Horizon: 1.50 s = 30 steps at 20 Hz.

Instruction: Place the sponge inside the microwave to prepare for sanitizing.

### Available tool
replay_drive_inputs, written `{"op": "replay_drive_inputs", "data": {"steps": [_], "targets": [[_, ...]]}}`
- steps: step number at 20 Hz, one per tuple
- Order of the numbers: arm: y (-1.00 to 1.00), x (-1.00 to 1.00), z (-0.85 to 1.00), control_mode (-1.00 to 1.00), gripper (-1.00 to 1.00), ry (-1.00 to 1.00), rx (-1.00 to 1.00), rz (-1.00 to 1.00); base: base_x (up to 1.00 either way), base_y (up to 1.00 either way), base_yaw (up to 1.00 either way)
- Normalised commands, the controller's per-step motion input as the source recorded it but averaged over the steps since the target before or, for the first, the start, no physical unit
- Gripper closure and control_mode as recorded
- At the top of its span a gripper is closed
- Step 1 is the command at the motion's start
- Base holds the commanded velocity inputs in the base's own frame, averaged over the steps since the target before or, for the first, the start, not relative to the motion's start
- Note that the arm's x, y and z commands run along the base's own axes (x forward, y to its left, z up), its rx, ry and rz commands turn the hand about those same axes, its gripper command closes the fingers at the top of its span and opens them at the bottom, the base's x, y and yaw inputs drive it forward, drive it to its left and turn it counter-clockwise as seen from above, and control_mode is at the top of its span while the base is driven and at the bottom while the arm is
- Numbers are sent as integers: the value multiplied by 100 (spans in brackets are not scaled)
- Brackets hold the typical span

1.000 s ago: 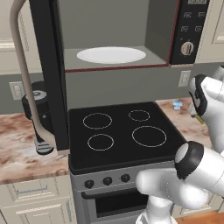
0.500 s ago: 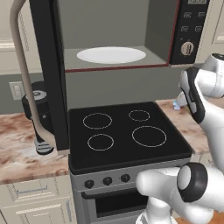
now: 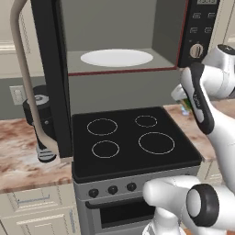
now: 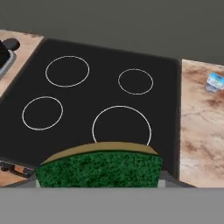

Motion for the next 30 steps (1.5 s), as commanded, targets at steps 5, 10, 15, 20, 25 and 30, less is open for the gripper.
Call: {"op": "replay_drive_inputs", "data": {"steps": [5, 10, 15, 20, 25, 30], "targets": [[62, 3, 53, -100, 100, -22, 7, 0, 0, 0, 0], [59, 17, 55, -100, 100, -24, 3, -1, 0, 0, 0], [53, 32, 54, -100, 100, -25, 1, -4, 0, 0, 0], [36, 45, 50, -100, 100, -27, 5, -1, 0, 0, 0], [19, 49, 57, -100, 100, -13, 8, 0, 0, 0, 0], [8, 46, 58, -100, 100, 0, 8, 0, 0, 0, 0]]}}
